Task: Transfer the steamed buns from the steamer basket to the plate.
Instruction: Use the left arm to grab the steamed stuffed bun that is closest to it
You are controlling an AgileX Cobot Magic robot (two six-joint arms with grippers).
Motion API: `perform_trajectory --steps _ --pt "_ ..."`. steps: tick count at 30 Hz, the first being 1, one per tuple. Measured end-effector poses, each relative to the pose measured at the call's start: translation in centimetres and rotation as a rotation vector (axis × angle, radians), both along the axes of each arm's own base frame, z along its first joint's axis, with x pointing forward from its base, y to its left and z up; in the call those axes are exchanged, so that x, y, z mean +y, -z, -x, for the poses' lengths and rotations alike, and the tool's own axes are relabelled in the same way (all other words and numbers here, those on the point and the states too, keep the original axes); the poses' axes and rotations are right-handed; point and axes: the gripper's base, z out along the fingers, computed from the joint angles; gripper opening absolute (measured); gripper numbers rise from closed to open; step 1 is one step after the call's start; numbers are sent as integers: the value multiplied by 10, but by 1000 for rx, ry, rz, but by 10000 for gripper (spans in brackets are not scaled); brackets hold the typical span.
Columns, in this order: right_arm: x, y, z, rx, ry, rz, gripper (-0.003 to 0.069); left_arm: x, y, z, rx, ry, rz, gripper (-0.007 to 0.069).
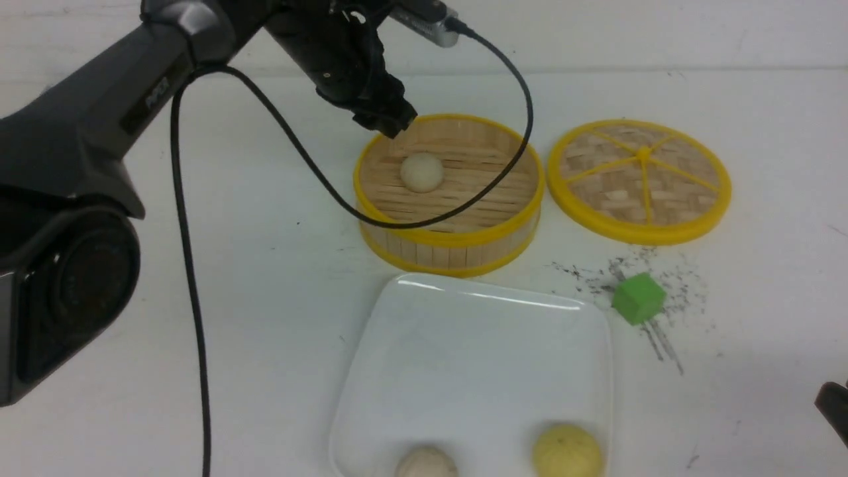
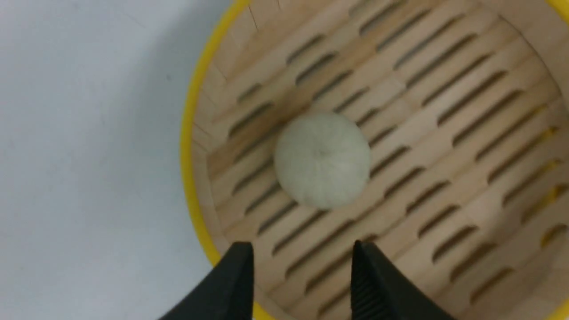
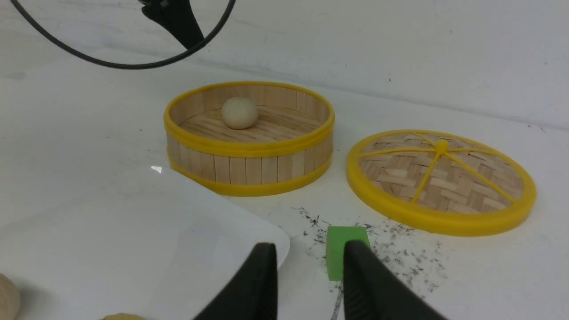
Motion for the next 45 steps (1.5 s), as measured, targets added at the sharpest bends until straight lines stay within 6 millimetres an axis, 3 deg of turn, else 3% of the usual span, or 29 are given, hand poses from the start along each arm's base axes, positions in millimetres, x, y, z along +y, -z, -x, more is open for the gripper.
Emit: perform_trajectory --steps 12,21,29,41,45 --pt "0 0 0 0 0 0 239 -13 40 -14 63 -12 99 290" --pt "0 0 0 0 0 0 239 -15 42 -16 53 -10 119 310" --pt "0 0 0 0 0 0 239 -16 41 -16 55 -23 142 418" --pt "0 0 0 0 0 0 239 -17 45 -10 130 -9 145 422" --pt "0 0 0 0 0 0 239 -18 61 -14 156 -13 135 422"
